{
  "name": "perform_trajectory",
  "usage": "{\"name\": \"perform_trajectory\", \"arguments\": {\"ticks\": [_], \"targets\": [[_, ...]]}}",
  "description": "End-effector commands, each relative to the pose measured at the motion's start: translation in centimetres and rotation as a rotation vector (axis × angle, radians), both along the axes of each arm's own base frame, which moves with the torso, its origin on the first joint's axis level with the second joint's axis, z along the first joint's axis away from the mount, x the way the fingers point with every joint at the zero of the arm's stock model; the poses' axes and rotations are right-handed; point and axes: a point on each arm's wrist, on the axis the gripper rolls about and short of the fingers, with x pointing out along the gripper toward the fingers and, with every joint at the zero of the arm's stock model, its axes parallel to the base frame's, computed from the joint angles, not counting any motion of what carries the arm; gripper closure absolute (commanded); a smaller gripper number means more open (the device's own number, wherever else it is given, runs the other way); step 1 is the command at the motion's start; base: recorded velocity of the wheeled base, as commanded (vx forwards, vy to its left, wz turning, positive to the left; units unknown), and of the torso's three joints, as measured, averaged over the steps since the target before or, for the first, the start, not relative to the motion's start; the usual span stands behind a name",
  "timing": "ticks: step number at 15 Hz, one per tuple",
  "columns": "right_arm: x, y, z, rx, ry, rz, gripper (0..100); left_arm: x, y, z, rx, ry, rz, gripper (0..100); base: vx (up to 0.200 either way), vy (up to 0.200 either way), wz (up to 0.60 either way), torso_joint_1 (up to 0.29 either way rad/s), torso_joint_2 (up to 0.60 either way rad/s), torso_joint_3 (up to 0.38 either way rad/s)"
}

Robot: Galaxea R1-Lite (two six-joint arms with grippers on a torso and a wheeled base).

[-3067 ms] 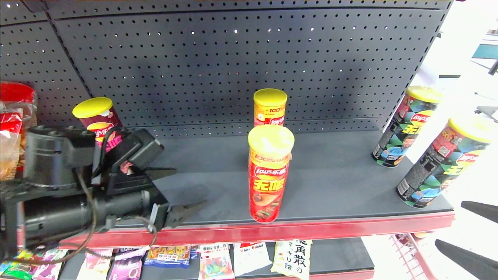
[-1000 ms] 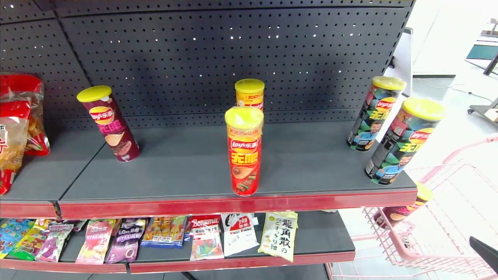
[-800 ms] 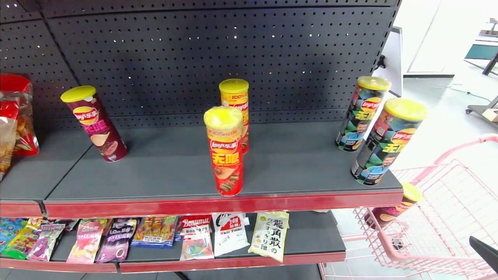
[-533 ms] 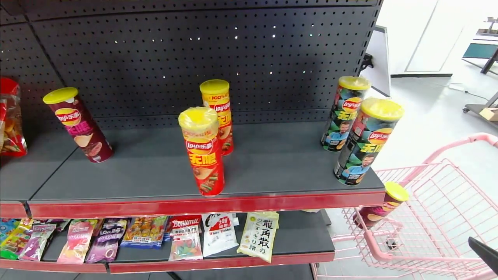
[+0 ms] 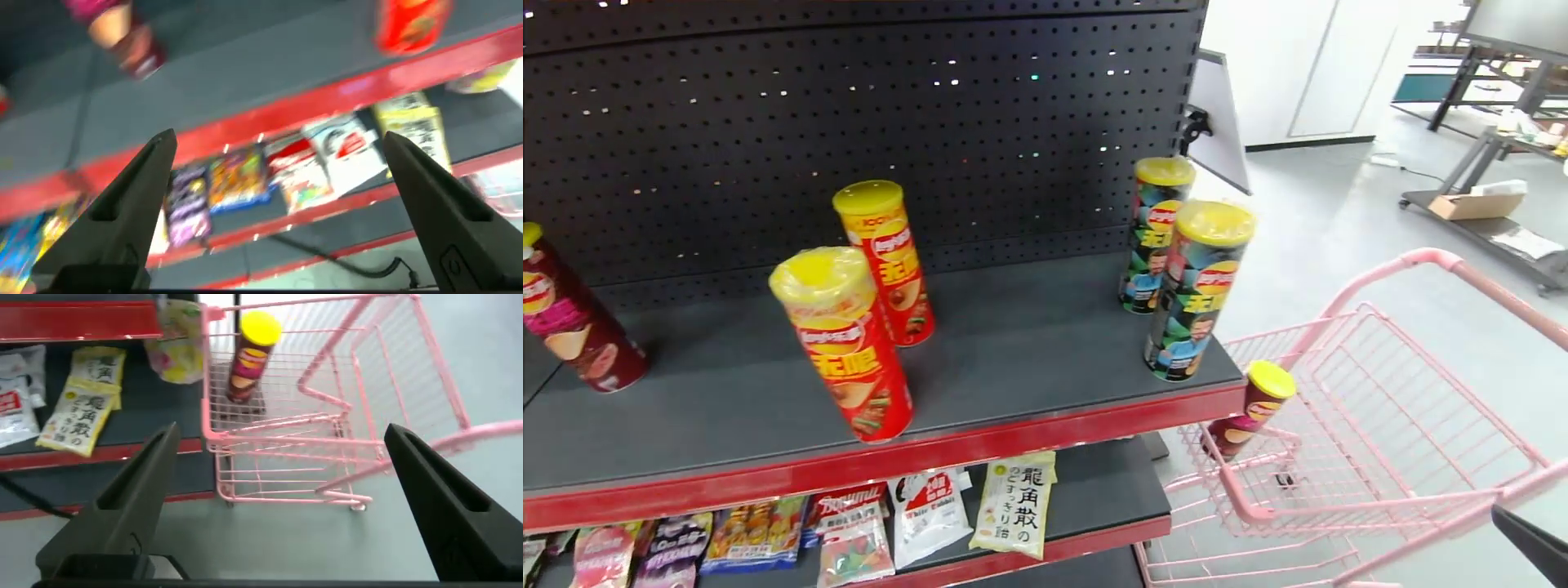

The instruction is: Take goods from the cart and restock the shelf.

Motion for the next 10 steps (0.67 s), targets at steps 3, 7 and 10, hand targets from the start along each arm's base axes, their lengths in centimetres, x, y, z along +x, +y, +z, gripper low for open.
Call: {"name": "perform_trajectory", "arguments": {"ticks": [3,7,10], "targets": [[0.43,-0.04,-0.01,0.001,0.017,0.0,0,-0.02,0.01,-0.02,0.0,0.0,0.001,0,0.0,0.0,-0.6,0.001,0.0,0.001],[0.71,-0.08,0.04,-0.008,0.028,-0.001,0,-0.5,0.09,-0.29,-0.006,-0.022,0.0,0,0.0,0.0,0.0,0.0,0.0,0.0],[0.68,-0.08,-0.22,-0.019,0.043,0.004,0,-0.87,0.15,-0.34,-0.011,-0.048,-0.005,0,0.0,0.0,0.0,-0.07,0.14,0.088]]}}
